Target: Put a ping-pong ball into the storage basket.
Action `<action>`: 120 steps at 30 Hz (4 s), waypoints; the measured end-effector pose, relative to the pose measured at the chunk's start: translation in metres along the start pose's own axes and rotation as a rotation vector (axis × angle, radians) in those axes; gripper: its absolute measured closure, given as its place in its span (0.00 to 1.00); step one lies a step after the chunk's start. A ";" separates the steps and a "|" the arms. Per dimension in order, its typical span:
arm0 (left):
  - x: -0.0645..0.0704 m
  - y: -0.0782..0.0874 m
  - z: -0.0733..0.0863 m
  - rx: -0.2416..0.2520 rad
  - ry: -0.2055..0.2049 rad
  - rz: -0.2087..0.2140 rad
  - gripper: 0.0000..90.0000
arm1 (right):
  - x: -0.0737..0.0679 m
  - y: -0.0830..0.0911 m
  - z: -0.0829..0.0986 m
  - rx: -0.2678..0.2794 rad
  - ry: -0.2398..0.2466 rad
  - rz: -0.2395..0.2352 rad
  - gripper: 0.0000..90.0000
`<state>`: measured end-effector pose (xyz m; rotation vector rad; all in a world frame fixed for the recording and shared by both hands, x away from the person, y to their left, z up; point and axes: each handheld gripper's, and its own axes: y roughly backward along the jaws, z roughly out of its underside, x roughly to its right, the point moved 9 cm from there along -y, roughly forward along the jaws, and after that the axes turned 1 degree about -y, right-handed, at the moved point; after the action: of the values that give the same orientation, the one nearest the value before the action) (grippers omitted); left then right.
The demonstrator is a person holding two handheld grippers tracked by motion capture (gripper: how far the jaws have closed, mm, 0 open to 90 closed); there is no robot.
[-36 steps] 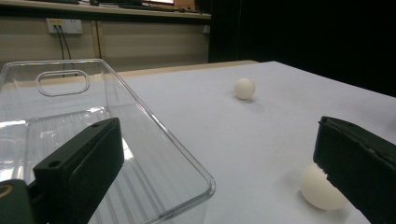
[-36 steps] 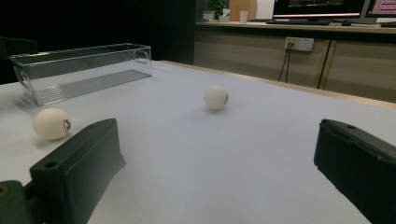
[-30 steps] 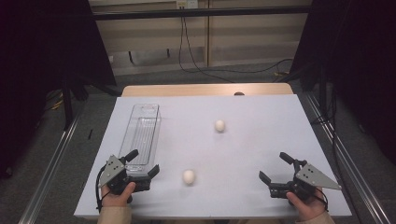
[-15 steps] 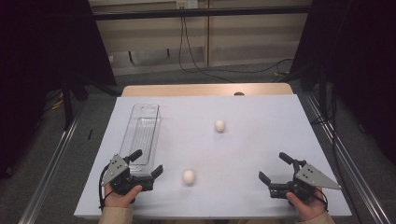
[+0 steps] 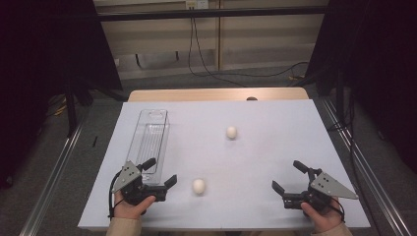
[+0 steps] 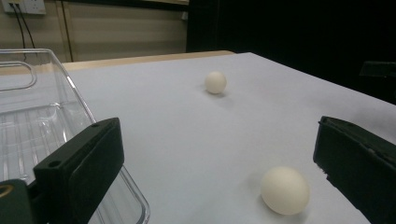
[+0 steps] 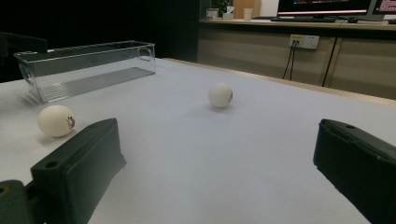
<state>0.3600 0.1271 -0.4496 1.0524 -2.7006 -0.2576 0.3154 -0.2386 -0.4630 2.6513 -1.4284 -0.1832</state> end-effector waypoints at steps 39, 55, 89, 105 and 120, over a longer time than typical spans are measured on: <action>0.025 -0.022 0.002 -0.080 -0.005 0.084 0.02 | -0.001 -0.001 0.000 0.001 0.001 -0.007 0.01; 0.033 -0.031 0.007 -0.125 -0.009 0.114 0.02 | -0.002 -0.002 0.000 0.000 0.005 -0.012 0.01; 0.044 -0.044 0.019 -0.215 -0.046 0.137 0.03 | -0.002 -0.001 0.000 0.002 0.005 -0.011 0.01; 0.049 -0.049 0.024 -0.265 -0.055 0.156 0.05 | -0.002 -0.001 -0.001 0.004 0.003 -0.015 0.01; 0.050 -0.052 0.028 -0.298 -0.052 0.157 0.06 | -0.003 -0.002 -0.001 0.002 0.009 -0.018 0.01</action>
<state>0.3500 0.0567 -0.4816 0.7549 -2.6620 -0.6423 0.3153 -0.2352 -0.4623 2.6644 -1.4027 -0.1718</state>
